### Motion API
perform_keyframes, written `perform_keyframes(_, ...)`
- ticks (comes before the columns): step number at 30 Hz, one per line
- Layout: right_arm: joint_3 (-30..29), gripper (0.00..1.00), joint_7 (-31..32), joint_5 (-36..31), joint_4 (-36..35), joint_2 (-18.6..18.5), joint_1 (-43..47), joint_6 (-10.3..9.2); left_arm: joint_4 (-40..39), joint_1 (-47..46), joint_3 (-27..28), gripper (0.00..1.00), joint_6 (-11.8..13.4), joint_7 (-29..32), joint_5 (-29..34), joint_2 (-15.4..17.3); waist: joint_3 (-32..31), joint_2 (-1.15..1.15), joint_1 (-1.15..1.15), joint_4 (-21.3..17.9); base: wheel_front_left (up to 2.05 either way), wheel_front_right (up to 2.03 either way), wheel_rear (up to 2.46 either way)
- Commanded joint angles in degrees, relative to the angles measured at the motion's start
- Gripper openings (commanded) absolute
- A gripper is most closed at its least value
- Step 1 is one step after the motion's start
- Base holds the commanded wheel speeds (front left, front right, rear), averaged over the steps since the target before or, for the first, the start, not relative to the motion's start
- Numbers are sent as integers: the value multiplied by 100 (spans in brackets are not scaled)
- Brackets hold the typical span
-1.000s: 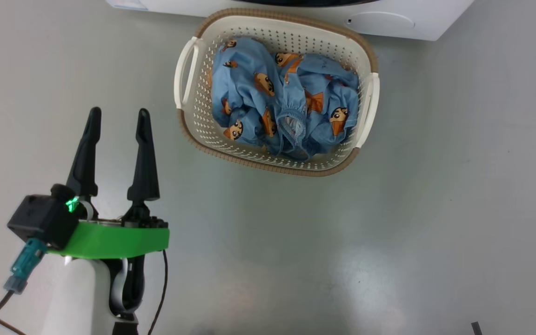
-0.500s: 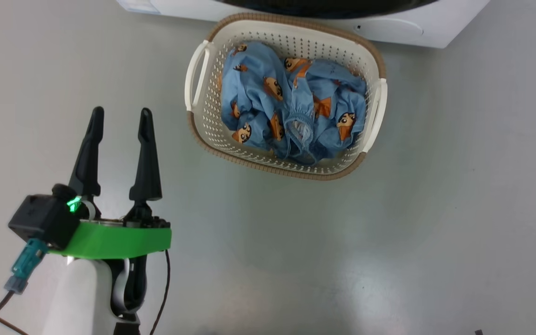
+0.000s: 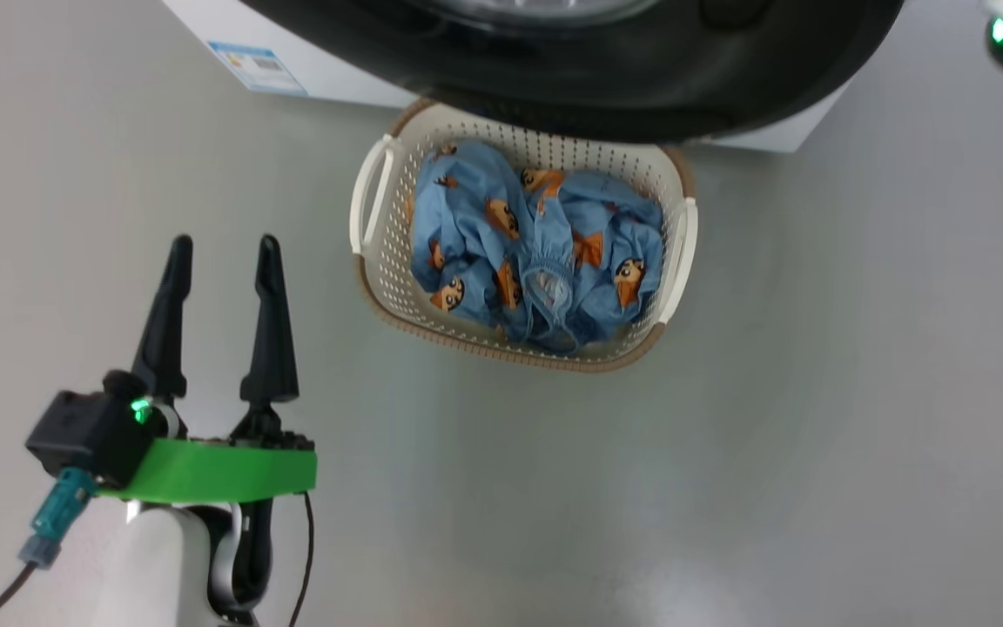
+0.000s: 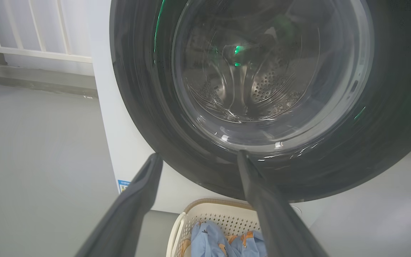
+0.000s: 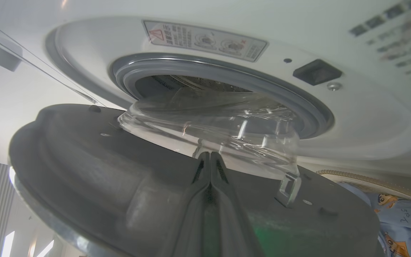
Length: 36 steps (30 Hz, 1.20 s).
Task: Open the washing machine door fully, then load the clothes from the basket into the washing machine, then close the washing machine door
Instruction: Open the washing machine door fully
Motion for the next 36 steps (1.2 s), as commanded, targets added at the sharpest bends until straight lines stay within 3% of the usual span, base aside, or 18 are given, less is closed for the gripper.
perform_keyframes(1, 110, 0, 101, 17, -222, 197, 196, 44, -66, 136, 180, 100, 8, -36, 65, 117, -183, 0, 1, 7, 0, 0, 0)
perform_keyframes(19, -51, 0, 516, 286, -494, 387, 1672, 44, 144, 774, 399, 100, -17, -36, 285, 117, -1264, 0, 1, 256, 0, 0, 0)
perform_keyframes(36, -49, 0, 906, 301, -572, 527, 2692, 44, 299, 1239, 459, 100, -49, -36, 413, 117, -1962, 0, 1, 827, 0, 0, 0)
